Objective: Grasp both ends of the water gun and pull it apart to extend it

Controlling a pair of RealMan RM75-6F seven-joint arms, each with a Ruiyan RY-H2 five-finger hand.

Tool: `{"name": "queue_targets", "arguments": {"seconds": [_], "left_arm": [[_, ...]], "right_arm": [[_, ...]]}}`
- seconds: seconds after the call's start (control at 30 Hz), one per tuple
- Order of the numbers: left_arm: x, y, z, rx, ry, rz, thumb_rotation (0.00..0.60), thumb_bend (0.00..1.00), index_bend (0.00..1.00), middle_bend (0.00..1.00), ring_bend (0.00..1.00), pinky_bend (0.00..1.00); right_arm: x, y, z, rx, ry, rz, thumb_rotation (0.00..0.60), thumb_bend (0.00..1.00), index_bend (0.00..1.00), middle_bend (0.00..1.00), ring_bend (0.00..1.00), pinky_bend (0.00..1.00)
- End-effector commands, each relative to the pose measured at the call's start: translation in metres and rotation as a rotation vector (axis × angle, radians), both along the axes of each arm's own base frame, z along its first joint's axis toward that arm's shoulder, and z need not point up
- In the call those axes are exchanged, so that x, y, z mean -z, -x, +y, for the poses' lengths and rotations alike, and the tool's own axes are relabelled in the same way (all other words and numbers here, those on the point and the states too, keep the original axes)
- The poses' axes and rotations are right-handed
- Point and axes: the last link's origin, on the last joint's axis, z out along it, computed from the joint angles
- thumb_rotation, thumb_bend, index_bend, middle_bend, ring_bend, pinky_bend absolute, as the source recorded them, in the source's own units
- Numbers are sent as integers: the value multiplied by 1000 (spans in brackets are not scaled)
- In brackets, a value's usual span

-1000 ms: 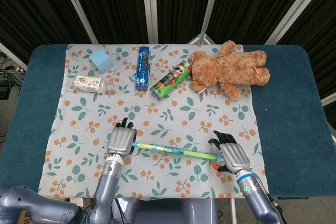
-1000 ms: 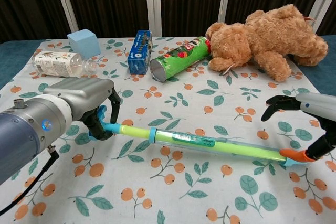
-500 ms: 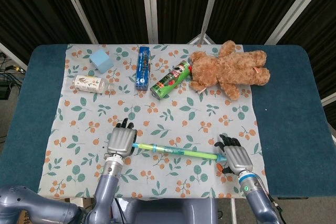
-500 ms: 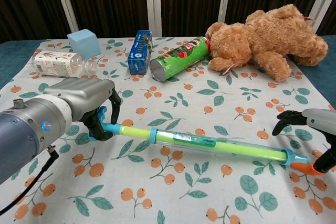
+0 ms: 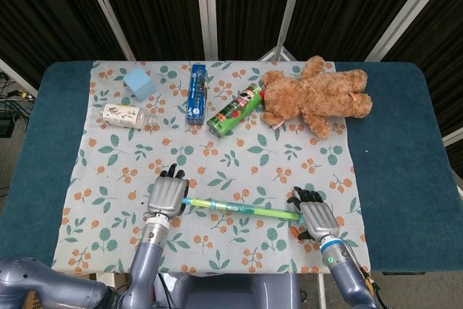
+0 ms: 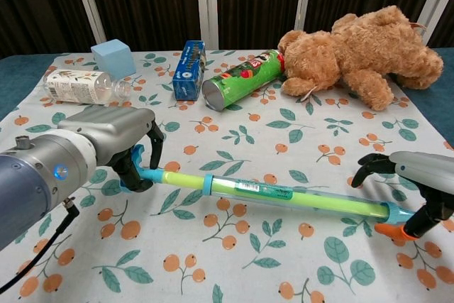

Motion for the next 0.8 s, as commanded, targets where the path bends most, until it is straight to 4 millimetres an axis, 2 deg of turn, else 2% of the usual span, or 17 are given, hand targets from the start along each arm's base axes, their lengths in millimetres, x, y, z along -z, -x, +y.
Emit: {"name": "queue_targets", "arguments": {"seconds": [0.03, 0.37, 0.8], "left_arm": [[1, 0, -1, -1, 2, 0, 600, 457, 678, 225, 81, 222], [0, 4, 1, -3, -1, 10, 600, 457, 678, 224, 81, 222], [1, 2, -1, -1, 7, 2, 600, 457, 677, 224, 81, 222]], "right_arm": [[4, 1, 0, 5, -4, 6, 600, 389, 265, 0, 0, 0], [11, -3, -5, 14, 14, -3, 600, 388, 419, 0, 0, 0], [13, -9, -7, 9, 19, -1, 600, 388, 432, 0, 0, 0]]}}
